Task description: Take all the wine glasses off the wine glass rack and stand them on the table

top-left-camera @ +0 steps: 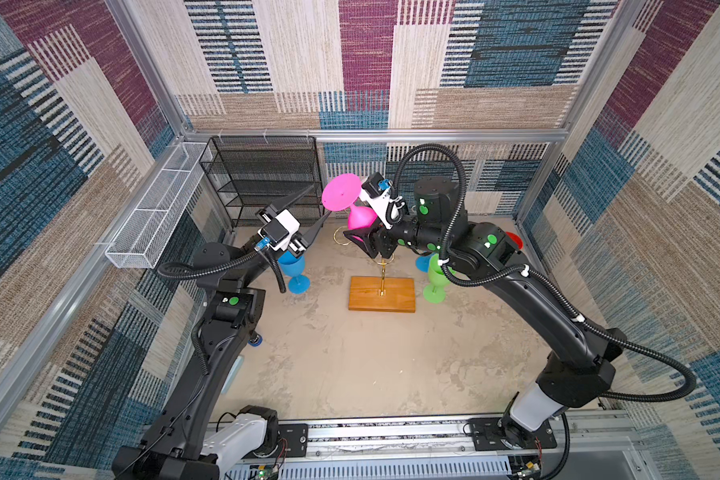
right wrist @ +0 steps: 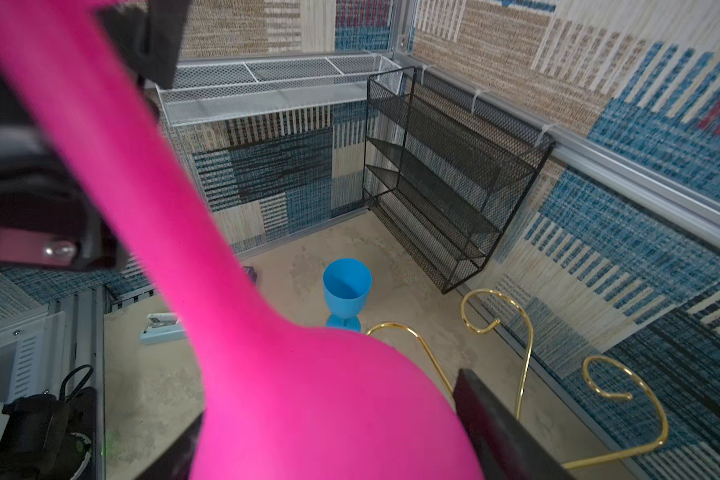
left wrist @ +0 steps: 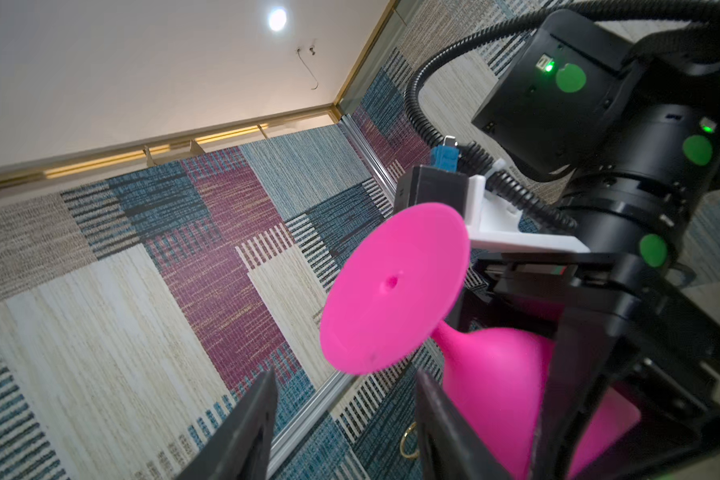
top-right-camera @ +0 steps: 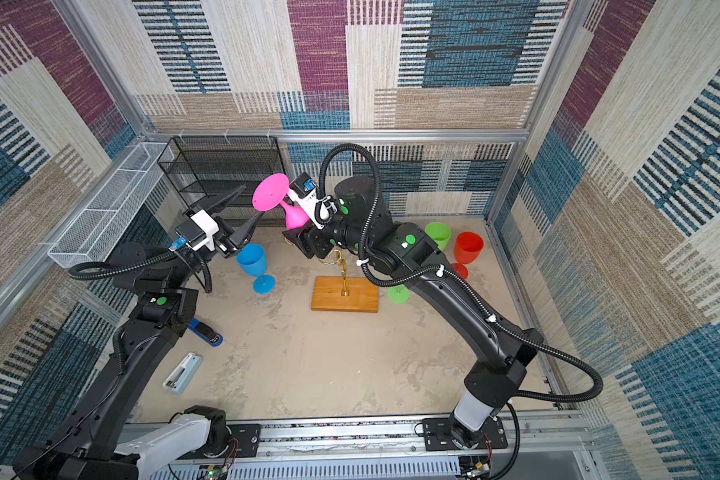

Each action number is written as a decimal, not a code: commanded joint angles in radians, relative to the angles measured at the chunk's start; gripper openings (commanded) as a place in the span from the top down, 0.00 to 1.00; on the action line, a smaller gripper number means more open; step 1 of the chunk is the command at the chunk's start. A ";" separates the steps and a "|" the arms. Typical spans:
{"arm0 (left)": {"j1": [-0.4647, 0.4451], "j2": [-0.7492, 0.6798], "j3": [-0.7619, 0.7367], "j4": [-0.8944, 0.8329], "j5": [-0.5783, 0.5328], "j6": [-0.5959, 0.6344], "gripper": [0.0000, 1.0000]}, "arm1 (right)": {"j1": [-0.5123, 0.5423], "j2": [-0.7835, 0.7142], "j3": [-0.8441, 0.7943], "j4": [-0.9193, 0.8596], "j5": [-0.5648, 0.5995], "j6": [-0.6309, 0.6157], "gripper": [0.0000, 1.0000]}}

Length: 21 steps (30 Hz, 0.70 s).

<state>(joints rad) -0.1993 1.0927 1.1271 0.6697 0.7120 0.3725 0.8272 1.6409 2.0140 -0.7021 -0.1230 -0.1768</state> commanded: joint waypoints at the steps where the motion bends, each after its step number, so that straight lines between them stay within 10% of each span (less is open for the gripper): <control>1: 0.000 0.000 0.002 0.059 0.086 0.184 0.47 | 0.008 -0.020 -0.033 0.012 0.003 0.029 0.58; 12: -0.003 -0.019 -0.022 -0.032 0.161 0.332 0.57 | 0.030 -0.012 -0.065 0.013 -0.053 0.059 0.62; 21: -0.003 -0.021 -0.028 -0.006 0.136 0.303 0.92 | 0.036 -0.013 -0.090 0.019 -0.074 0.080 0.60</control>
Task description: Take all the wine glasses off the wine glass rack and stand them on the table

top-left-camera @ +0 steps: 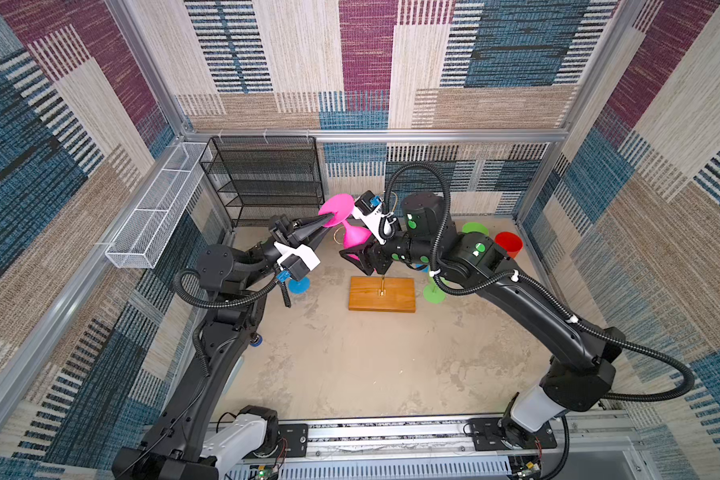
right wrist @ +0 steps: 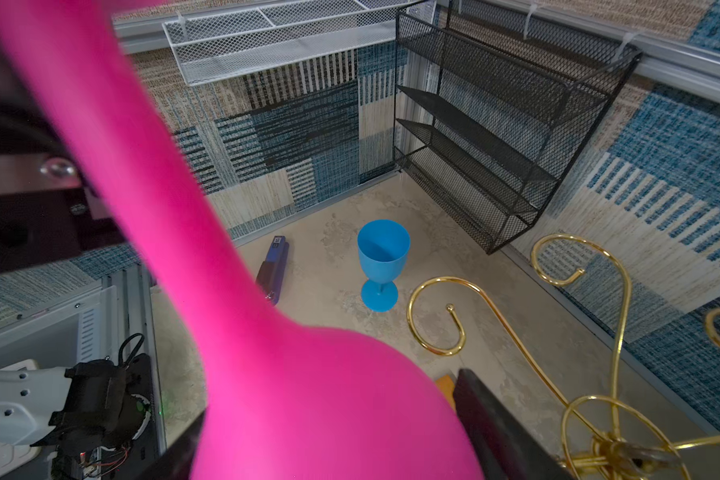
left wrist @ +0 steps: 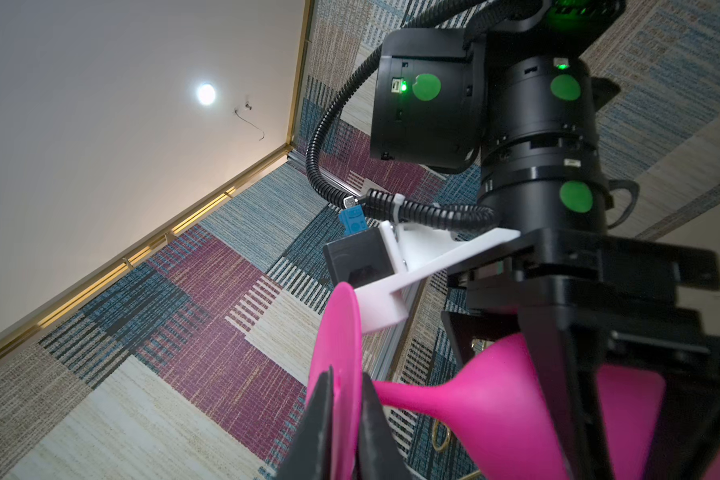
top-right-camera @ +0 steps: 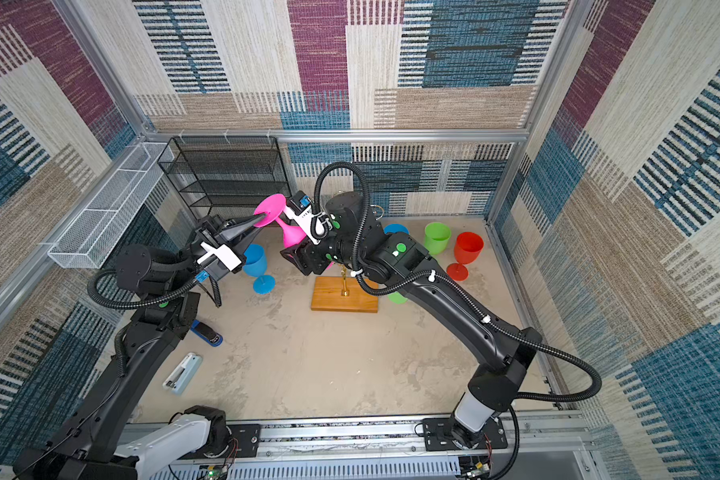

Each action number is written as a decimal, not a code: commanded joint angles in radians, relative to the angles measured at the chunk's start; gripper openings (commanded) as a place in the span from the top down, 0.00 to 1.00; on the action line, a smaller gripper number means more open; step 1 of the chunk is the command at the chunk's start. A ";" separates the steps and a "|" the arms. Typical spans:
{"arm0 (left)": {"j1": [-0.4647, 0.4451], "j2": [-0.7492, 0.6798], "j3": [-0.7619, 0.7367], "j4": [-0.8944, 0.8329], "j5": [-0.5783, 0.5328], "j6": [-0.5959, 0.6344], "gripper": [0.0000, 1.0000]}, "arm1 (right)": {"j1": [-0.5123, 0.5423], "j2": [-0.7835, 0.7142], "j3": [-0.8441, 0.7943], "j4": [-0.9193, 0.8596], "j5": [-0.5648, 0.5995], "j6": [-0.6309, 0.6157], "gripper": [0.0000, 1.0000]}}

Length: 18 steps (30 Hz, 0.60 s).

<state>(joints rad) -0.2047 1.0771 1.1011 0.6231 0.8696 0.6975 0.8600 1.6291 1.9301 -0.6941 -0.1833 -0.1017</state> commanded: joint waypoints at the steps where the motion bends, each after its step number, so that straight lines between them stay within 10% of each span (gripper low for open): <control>1: 0.002 -0.006 -0.006 0.041 -0.022 -0.024 0.95 | 0.002 -0.003 -0.008 0.011 -0.019 0.009 0.60; 6: 0.002 -0.016 -0.013 0.032 -0.040 -0.042 1.00 | 0.003 -0.015 -0.016 0.024 -0.030 0.017 0.52; 13: 0.005 -0.046 -0.035 0.018 -0.217 -0.139 1.00 | 0.002 -0.111 -0.092 0.126 -0.015 0.039 0.02; 18: 0.026 -0.067 -0.065 0.004 -0.400 -0.339 1.00 | -0.001 -0.258 -0.231 0.279 0.003 0.025 0.01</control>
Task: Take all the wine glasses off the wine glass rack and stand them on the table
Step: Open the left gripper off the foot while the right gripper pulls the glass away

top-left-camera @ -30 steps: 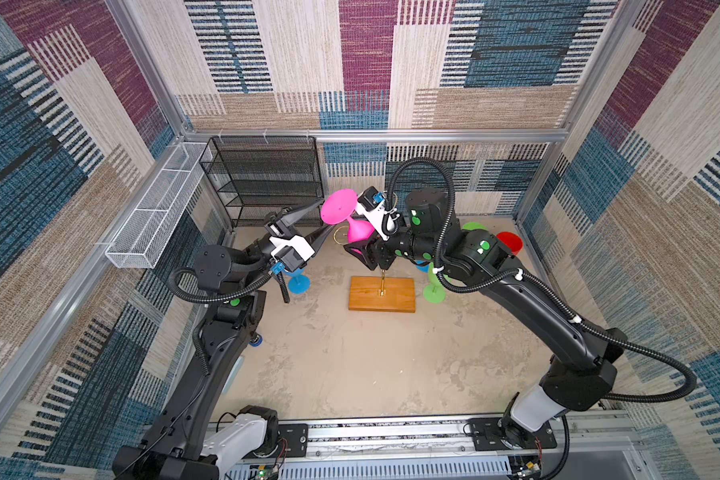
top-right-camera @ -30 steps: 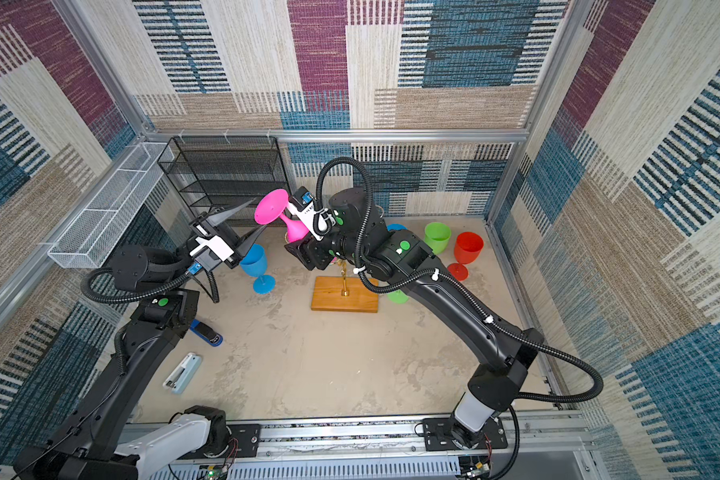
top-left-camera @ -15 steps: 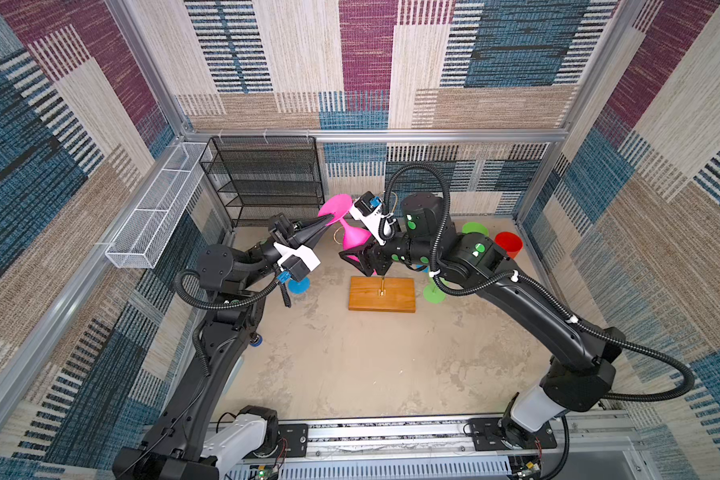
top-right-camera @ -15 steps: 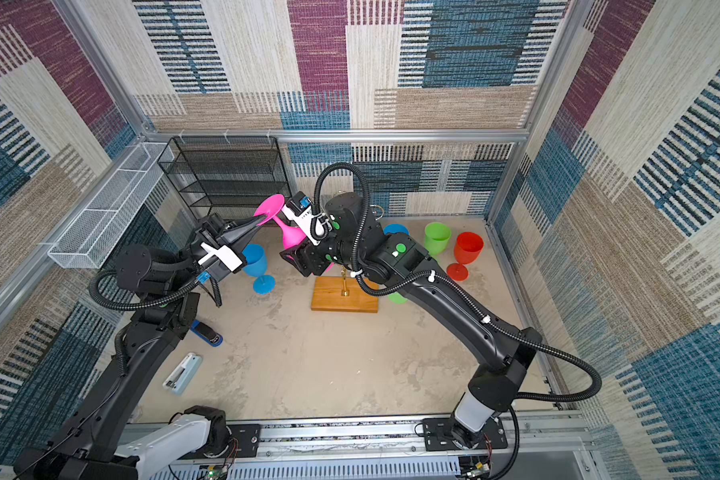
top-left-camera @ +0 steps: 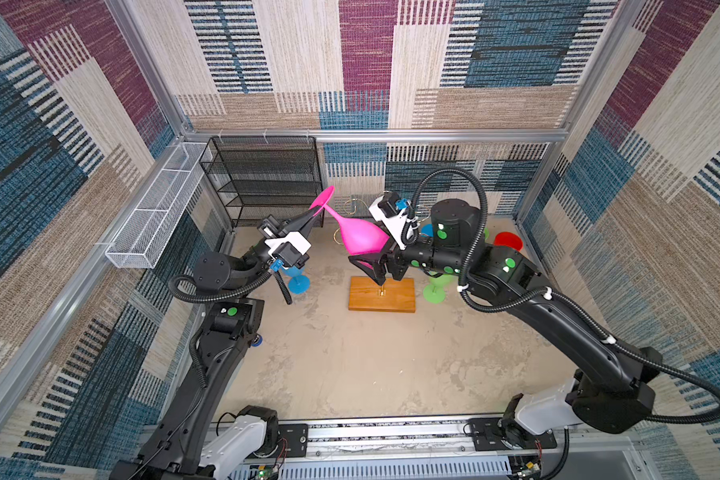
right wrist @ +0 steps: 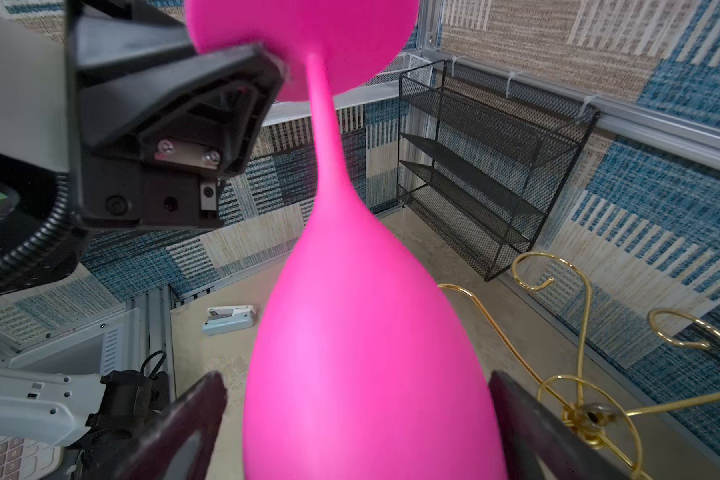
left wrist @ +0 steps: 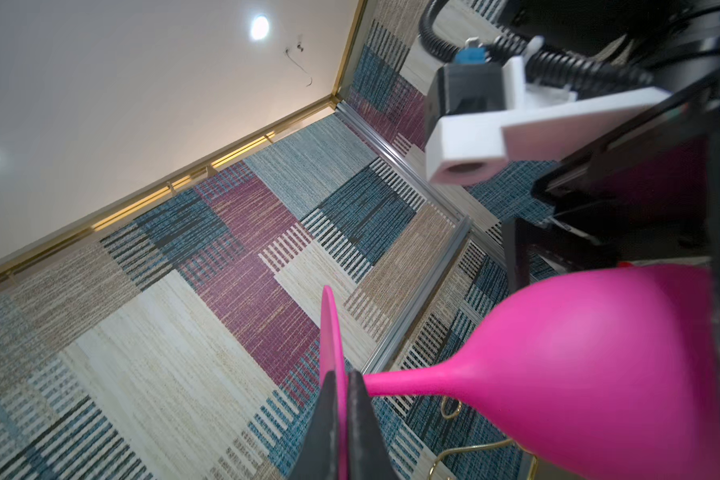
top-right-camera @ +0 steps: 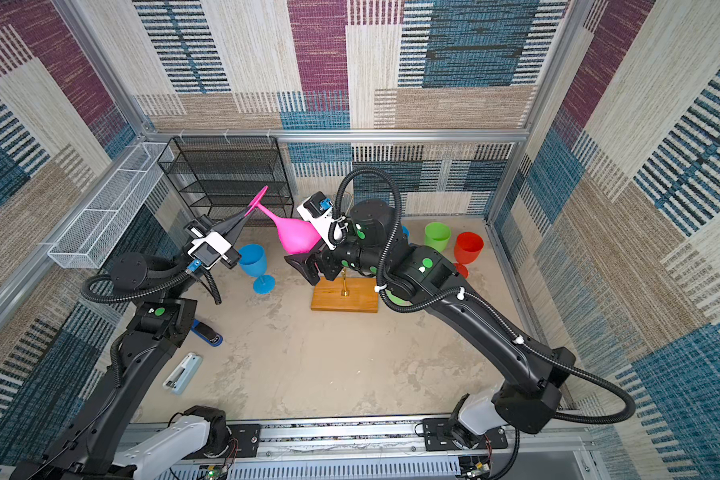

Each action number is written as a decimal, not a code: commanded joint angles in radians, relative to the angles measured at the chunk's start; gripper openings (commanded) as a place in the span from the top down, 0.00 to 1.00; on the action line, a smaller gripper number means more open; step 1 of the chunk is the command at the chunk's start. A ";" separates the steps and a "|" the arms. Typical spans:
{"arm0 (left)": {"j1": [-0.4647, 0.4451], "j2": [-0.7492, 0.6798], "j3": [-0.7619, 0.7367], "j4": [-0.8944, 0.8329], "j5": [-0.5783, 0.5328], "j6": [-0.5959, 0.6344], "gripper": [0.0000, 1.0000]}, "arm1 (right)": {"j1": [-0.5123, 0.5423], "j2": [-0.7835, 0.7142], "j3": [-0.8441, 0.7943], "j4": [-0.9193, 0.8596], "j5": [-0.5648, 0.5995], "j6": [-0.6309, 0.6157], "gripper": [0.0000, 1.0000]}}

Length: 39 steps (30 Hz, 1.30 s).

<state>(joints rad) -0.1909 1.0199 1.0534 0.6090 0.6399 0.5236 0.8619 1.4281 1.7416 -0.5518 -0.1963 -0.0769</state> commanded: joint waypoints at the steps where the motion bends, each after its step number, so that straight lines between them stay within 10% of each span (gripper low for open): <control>1: 0.024 -0.015 -0.031 0.036 -0.203 -0.232 1.00 | -0.002 -0.092 -0.068 0.163 0.023 -0.001 0.01; 12: 0.215 -0.040 -0.203 0.285 -0.225 -0.904 1.00 | -0.054 -0.315 -0.268 0.316 0.075 0.018 0.04; 29: 0.232 -0.076 -0.274 0.353 -0.126 -1.072 1.00 | -0.054 0.071 0.035 0.351 -0.024 0.006 0.14; 39: 0.235 -0.079 -0.291 0.360 -0.118 -1.083 1.00 | -0.052 0.193 0.144 0.306 -0.114 0.030 0.69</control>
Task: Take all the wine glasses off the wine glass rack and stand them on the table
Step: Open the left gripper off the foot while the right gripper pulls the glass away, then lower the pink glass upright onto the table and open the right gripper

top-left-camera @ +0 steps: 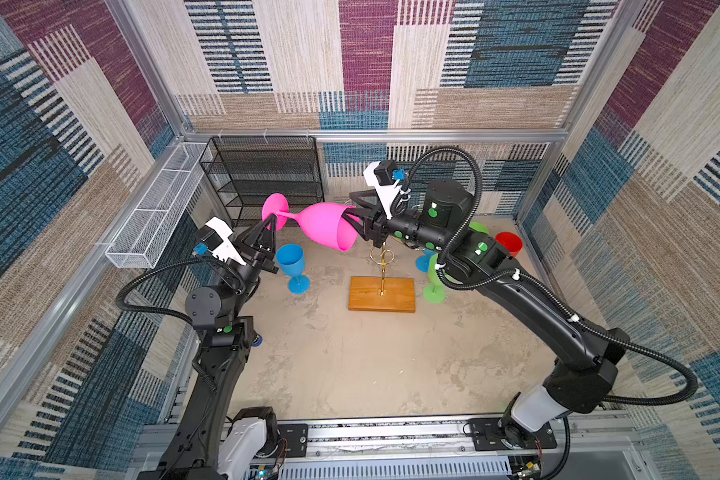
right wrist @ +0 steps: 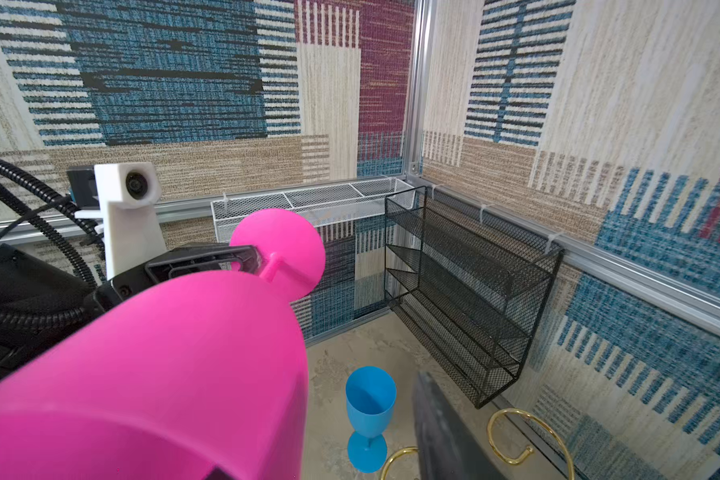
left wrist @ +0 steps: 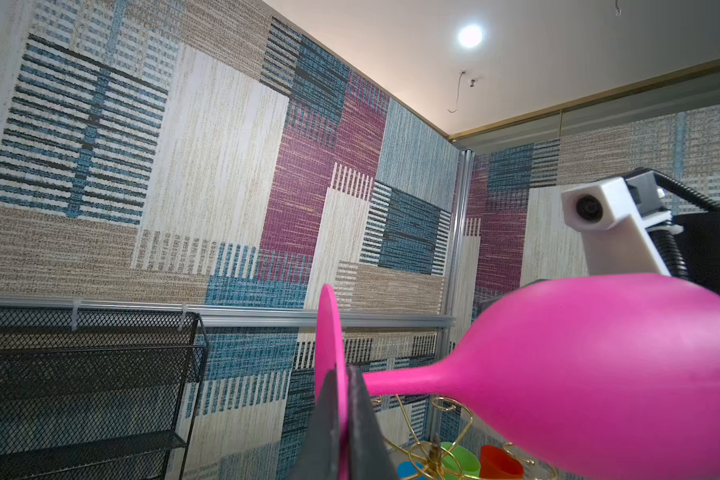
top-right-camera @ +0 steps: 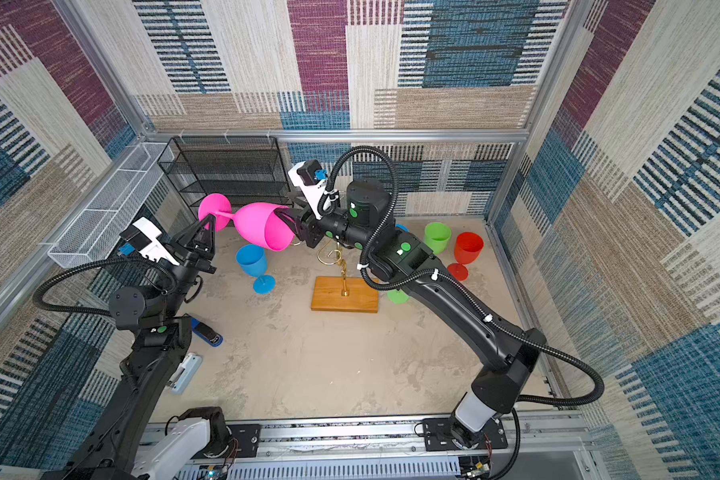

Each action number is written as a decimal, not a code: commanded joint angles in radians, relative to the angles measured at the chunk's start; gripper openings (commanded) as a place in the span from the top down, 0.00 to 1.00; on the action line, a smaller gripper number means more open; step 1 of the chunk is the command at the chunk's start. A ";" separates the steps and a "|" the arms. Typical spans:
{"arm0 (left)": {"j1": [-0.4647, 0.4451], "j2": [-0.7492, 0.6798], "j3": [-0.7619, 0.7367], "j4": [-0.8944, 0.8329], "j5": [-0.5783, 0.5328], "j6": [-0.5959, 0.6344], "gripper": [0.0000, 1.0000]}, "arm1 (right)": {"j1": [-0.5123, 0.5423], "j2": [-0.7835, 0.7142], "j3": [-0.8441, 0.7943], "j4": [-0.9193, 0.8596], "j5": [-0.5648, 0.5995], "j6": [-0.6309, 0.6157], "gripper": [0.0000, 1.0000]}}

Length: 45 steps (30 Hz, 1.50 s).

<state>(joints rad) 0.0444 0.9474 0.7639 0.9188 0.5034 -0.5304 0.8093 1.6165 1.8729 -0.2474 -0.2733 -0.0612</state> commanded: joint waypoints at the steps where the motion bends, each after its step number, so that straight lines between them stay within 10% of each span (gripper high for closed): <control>1: 0.001 -0.008 -0.003 0.047 0.014 -0.031 1.00 | 0.001 0.006 0.015 -0.002 -0.041 0.015 0.76; 7: 0.002 0.001 0.000 0.051 0.005 -0.025 0.95 | 0.001 -0.005 0.013 -0.015 -0.045 0.033 1.00; 15: 0.003 -0.081 -0.025 -0.046 -0.092 0.113 0.01 | 0.002 -0.100 -0.038 -0.033 0.096 0.043 1.00; 28: 0.006 -0.192 -0.131 -0.222 -0.519 0.319 0.01 | 0.080 -0.351 -0.191 -0.283 0.146 -0.097 1.00; 45: 0.035 -0.168 -0.203 -0.181 -0.526 0.311 0.01 | 0.191 -0.253 -0.415 -0.673 0.381 0.082 1.00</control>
<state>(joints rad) 0.0765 0.7792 0.5690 0.6991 -0.0219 -0.2333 0.9997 1.3434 1.4723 -0.8505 0.0395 -0.0452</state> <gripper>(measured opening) 0.989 0.064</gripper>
